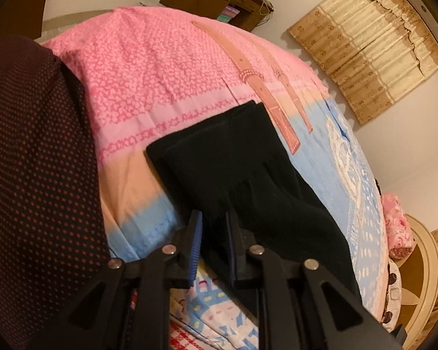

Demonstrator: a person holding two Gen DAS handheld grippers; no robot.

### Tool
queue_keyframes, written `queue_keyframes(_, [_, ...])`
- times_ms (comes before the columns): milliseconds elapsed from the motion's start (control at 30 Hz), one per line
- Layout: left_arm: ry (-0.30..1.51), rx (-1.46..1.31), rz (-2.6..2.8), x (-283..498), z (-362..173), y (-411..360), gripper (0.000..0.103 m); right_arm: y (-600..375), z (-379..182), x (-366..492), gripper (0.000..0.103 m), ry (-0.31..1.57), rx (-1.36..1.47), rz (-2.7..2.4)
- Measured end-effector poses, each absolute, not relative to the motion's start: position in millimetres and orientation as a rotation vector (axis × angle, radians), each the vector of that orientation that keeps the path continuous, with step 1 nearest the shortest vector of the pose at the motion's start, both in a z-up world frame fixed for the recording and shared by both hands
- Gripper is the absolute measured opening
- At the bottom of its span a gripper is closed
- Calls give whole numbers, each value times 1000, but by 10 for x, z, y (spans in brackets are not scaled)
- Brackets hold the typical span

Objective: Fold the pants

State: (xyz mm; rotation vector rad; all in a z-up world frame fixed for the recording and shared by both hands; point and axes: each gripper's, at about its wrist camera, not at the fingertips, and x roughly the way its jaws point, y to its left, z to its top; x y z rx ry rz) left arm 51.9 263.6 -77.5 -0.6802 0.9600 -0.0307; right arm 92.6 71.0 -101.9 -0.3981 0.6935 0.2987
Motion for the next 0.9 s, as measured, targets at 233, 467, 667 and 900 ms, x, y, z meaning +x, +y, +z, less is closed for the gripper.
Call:
queue_keyframes(233, [974,-682,-30,580,-797,2533,16,748,-1057,911,26,674,-400,323])
queue_keyframes(467, [968,-756,-32,701,-826,2610,16,514,-924,1026,7,724,-158,366])
queue_keyframes(667, [929,-835,-75,897,-849,2625,16,456,-776,974,6,736,44,526])
queue_keyframes(900, [897,-952,-94,950,-931,2756,17,665,-853,948,7,766,25,577])
